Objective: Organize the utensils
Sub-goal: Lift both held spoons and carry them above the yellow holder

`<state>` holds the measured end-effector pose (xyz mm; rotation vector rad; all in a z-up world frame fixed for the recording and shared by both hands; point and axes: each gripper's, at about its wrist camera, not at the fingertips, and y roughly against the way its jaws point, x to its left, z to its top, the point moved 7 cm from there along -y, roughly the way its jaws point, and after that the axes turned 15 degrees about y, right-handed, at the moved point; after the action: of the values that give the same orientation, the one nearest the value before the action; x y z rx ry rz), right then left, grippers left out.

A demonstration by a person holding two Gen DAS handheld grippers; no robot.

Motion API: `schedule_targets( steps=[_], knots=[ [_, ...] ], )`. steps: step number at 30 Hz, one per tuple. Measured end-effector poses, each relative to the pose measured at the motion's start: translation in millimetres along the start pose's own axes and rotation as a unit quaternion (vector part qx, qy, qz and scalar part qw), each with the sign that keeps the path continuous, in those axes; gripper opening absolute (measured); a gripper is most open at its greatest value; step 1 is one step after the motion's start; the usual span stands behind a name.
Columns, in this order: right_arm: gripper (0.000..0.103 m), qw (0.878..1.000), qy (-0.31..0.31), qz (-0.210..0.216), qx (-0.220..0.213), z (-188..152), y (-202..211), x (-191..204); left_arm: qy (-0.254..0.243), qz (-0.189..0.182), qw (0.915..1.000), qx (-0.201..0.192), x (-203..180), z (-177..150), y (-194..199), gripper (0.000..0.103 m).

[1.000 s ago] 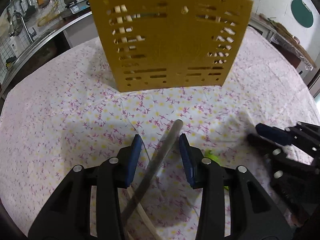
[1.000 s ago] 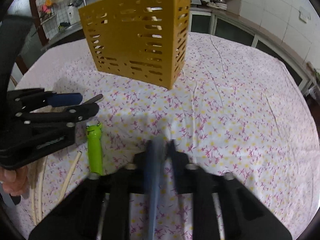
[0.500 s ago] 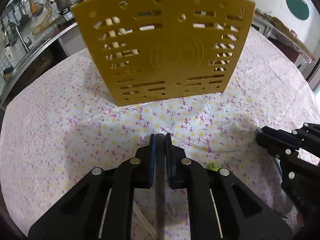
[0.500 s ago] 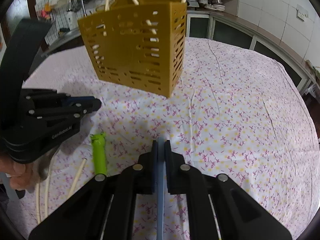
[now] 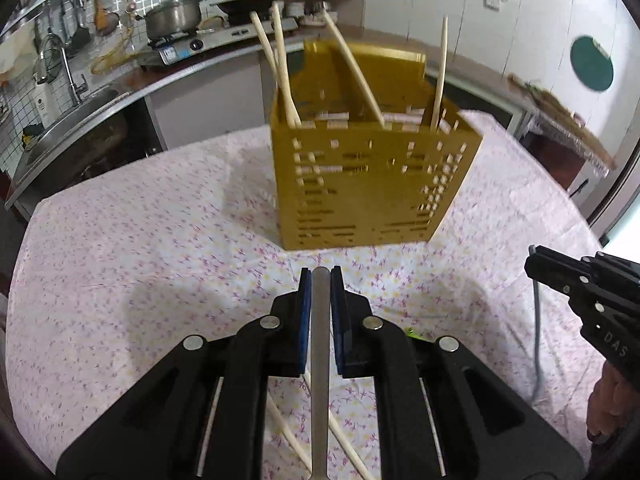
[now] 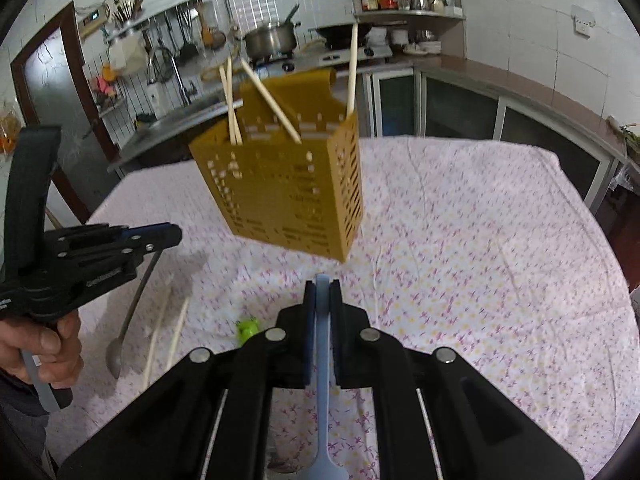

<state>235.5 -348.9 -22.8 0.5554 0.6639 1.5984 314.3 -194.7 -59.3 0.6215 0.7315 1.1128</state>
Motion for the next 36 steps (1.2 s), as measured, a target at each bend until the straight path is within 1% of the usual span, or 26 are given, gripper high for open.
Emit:
schedule_targets(
  steps=[4, 12, 19, 24, 30, 34, 36],
  knots=[
    [0.007, 0.999, 0.003, -0.008, -0.032, 14.0, 21.2, -1.4, 0.012, -0.021, 0.9992, -0.03, 1.0, 9.1, 33.6, 0.008],
    [0.007, 0.995, 0.013, -0.028, -0.098, 32.9, 70.3, 7.5, 0.032, -0.038, 0.995, -0.086, 5.9, 20.4, 84.9, 0.008],
    [0.007, 0.99, 0.022, -0.039, -0.133, 46.1, 101.2, 11.7, 0.033, -0.045, 0.9918, -0.115, 1.6, 25.5, 116.8, 0.008],
    [0.007, 0.986, 0.037, -0.048, -0.155, 62.9, 120.5, 15.5, 0.029, -0.056, 0.9884, -0.138, -5.9, 37.1, 136.5, 0.008],
    [0.007, 0.982, 0.038, -0.055, -0.178, 92.2, 129.3, 6.7, 0.024, -0.07, 0.9853, -0.154, -16.5, 60.2, 144.5, 0.008],
    [0.007, 0.978, 0.036, -0.061, -0.195, 117.4, 130.5, -2.8, 0.024, -0.072, 0.9822, -0.172, -24.0, 89.4, 142.8, 0.008],
    [0.007, 0.976, 0.036, -0.066, -0.204, 134.7, 127.7, -7.6, 0.024, -0.071, 0.9805, -0.182, -28.0, 110.7, 140.6, 0.008]
  ],
)
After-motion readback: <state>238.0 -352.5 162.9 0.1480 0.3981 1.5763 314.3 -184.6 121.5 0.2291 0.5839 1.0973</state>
